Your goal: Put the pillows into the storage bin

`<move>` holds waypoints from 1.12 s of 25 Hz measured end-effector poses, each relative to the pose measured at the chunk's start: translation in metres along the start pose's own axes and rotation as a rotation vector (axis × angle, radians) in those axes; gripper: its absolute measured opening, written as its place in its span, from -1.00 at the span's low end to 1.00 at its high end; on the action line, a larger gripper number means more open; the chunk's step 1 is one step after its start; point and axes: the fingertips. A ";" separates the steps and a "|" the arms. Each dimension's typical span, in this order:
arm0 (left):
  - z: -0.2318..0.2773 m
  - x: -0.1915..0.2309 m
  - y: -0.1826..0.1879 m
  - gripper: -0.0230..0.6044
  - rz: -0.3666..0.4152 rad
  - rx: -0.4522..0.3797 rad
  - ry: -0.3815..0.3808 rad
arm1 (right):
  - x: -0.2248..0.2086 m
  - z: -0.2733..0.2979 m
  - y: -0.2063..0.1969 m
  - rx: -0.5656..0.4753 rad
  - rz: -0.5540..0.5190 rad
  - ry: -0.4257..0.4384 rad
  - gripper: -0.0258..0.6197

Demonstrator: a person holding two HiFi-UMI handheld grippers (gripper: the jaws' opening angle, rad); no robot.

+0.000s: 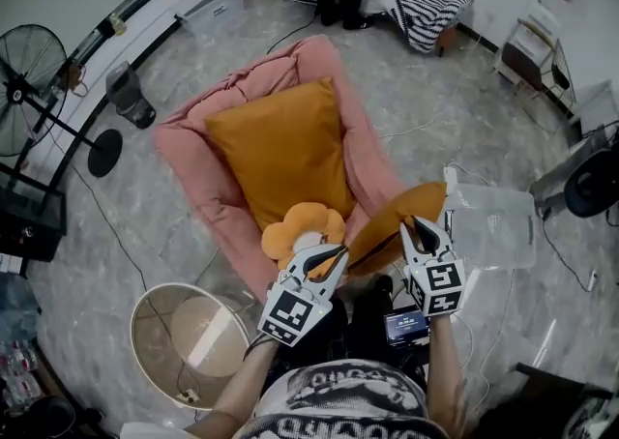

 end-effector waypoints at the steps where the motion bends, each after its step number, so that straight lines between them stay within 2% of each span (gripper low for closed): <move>1: 0.004 -0.007 0.001 -0.86 0.002 -0.001 -0.015 | -0.009 -0.007 -0.005 0.004 0.003 -0.023 -0.72; 7: 0.040 -0.050 0.002 -0.86 0.008 0.023 -0.089 | -0.081 -0.058 -0.037 0.029 0.035 -0.162 -0.73; 14: 0.108 -0.117 0.019 -0.87 0.032 0.043 -0.141 | -0.197 -0.128 -0.088 0.048 0.109 -0.286 -0.73; 18: 0.157 -0.161 0.030 -0.86 0.021 0.062 -0.145 | -0.270 -0.164 -0.118 0.069 0.113 -0.317 -0.73; 22: 0.211 -0.203 0.036 -0.86 0.057 0.093 -0.162 | -0.345 -0.186 -0.153 0.119 0.090 -0.332 -0.73; 28: 0.272 -0.244 0.043 -0.86 0.076 0.133 -0.173 | -0.439 -0.176 -0.215 0.238 0.016 -0.284 -0.73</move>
Point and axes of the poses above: the fingertips, and each gripper's own axes: z forward along the fingers, x to its left, y out of its top, and after that the axes turned 7 degrees about y, right-handed
